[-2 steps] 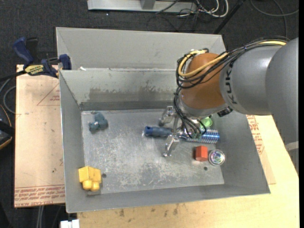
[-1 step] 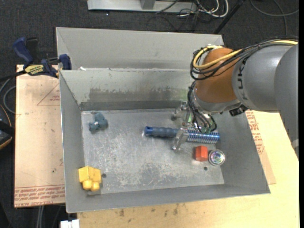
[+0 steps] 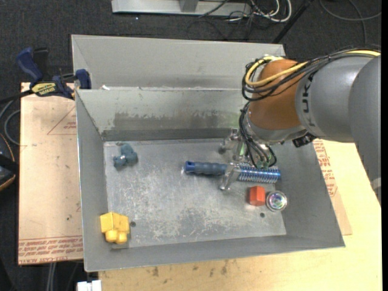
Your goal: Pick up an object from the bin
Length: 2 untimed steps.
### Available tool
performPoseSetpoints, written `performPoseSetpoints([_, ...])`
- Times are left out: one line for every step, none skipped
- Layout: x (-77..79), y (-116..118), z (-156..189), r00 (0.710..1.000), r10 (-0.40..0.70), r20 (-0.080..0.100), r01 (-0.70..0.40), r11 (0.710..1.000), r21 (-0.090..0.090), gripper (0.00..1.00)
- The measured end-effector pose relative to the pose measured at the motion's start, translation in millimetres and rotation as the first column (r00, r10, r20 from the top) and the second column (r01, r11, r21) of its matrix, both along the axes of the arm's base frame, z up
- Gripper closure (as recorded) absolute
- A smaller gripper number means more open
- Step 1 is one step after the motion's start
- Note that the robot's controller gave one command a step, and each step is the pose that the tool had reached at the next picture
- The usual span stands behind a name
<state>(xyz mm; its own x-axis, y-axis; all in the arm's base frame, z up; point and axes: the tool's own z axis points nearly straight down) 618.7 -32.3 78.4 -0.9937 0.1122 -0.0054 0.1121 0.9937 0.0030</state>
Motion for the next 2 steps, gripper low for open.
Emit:
performPoseSetpoints([1.3, 0.8, 1.1, 1.000, 0.001, -0.001, -0.001, 1.000, -0.001, 0.00])
performPoseSetpoints([1.9, 0.7, 2.0, 1.000, -0.001, 0.000, 0.001, 1.000, 0.000, 1.00])
